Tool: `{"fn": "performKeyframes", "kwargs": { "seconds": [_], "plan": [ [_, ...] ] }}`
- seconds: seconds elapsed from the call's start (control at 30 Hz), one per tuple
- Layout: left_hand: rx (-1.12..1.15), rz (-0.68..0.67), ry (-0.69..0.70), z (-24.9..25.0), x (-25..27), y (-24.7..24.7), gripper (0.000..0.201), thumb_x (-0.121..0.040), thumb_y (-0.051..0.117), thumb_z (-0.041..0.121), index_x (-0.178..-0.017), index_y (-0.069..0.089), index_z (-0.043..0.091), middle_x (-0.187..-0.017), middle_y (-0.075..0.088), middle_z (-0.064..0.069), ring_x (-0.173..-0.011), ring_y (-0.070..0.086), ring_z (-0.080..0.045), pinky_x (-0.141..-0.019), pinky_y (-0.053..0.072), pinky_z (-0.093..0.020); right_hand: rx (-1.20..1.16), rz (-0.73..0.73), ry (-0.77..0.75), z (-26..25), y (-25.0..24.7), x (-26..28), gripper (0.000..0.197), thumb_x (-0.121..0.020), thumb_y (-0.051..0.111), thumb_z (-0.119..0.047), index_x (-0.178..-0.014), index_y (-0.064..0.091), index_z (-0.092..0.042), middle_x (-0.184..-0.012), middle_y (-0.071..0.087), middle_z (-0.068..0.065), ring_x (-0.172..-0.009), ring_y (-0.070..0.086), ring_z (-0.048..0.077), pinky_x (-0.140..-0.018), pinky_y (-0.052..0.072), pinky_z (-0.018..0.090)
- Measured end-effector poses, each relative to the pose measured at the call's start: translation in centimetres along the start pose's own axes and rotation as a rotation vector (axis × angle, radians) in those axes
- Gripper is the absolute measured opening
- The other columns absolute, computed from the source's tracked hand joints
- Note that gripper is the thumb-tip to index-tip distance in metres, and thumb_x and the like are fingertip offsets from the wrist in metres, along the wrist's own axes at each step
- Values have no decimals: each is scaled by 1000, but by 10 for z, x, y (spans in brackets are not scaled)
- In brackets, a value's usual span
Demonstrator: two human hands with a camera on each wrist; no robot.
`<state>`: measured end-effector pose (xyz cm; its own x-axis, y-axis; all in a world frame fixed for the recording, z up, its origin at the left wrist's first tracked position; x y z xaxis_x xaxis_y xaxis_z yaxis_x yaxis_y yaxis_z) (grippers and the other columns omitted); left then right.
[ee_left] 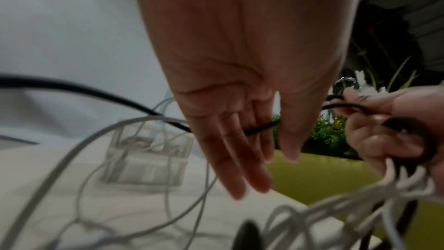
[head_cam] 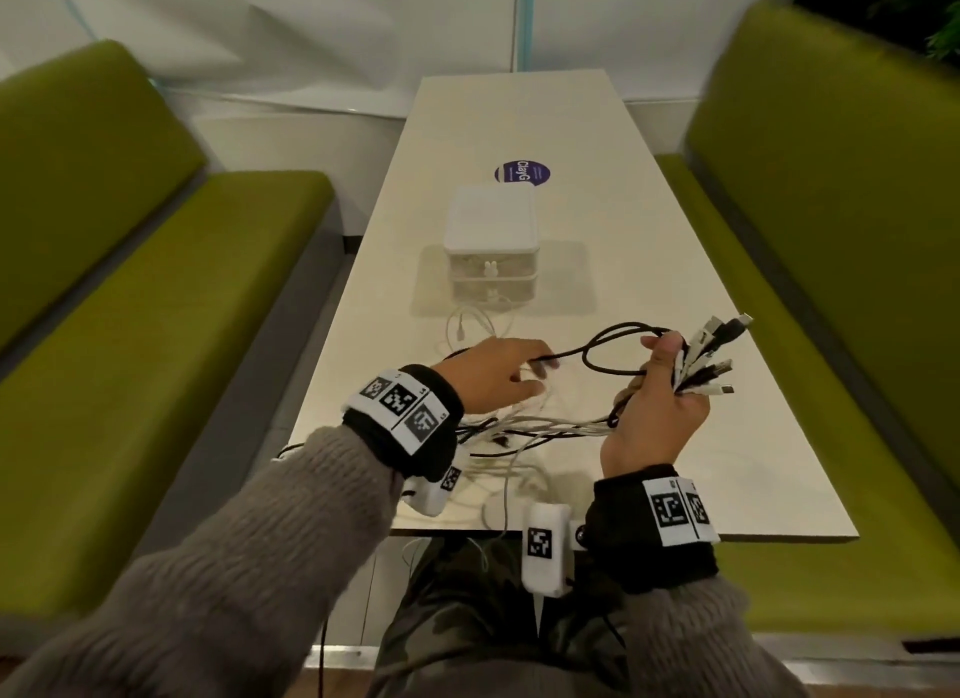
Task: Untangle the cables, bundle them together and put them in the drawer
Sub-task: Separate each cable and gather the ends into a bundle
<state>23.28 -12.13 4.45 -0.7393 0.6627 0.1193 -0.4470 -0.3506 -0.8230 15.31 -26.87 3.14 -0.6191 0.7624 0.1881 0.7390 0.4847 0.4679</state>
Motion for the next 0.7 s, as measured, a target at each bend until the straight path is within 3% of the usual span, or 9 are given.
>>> {"fn": "performKeyframes", "kwargs": {
  "seconds": [0.1,0.2,0.27,0.37,0.47,0.5,0.57,0.63,0.7],
  "plan": [
    [4,138,-96,-35,8,-16,17,-92,54,16,-107,59,8,-108,58,-6,-75,56,-10,-69,45,-10,-41,49,4,-1,-6,-2,26,-95,56,-33,-80,62,-13,-52,36,-7,-38,28,5,-36,26,19],
    [-32,204,-243,-73,18,-38,19,-94,54,24,-101,61,8,-101,48,-7,-77,57,-22,-72,47,-27,-67,74,10,1,-8,-2,27,-94,57,-35,-80,62,-13,-50,35,-8,-38,27,6,-37,25,20],
    [-27,194,-272,-82,21,-49,16,-95,51,25,-96,61,14,-99,49,-6,-81,57,-20,-76,43,-28,-60,72,4,1,-6,-2,27,-94,57,-35,-78,62,-15,-48,35,-10,-39,27,6,-38,26,21],
    [124,227,-178,-62,19,-67,20,-98,44,18,-87,61,19,-82,57,2,-71,55,-12,-74,40,-26,-25,48,-38,2,-2,-5,28,-92,59,-40,-76,62,-18,-57,39,-6,-48,32,9,-45,30,24],
    [280,423,-61,-33,18,-95,25,-98,44,21,-83,64,19,-65,50,1,-62,43,-11,-66,39,-26,10,2,-95,4,3,-4,38,-76,64,-65,-76,69,-28,-77,53,-2,-74,46,21,-69,39,36],
    [315,491,-19,-23,18,-103,24,-97,46,24,-82,65,21,-67,54,-5,-63,43,-11,-66,39,-29,18,-21,-110,3,5,-2,41,-71,64,-70,-76,70,-30,-82,55,-2,-81,47,23,-75,39,40],
    [401,575,56,-2,17,-112,24,-95,47,25,-83,67,20,-81,64,-12,-70,47,-16,-70,43,-32,21,-72,-128,2,11,1,39,-78,64,-62,-89,71,-25,-85,59,-5,-87,51,19,-83,44,42],
    [486,601,117,18,18,-114,23,-97,46,19,-88,66,13,-75,62,3,-72,47,-18,-73,46,-35,37,-89,-122,3,13,2,32,-89,62,-41,-106,63,-14,-95,62,-7,-85,58,5,-87,49,28],
    [573,598,142,31,16,-109,23,-98,44,17,-92,64,8,-64,51,14,-68,45,-12,-73,48,-33,27,-107,-107,3,15,4,25,-92,61,-29,-113,54,-19,-103,61,-14,-87,59,-14,-80,46,8]
  ]
}}
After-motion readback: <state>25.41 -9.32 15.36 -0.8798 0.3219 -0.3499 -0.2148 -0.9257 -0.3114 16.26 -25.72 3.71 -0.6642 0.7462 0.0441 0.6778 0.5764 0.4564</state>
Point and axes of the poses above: each hand's wrist, its own x-axis away from the middle knuckle, its own y-axis out of the palm, z = x × y, the point moved 7 cm from there along -x, towards the middle knuckle
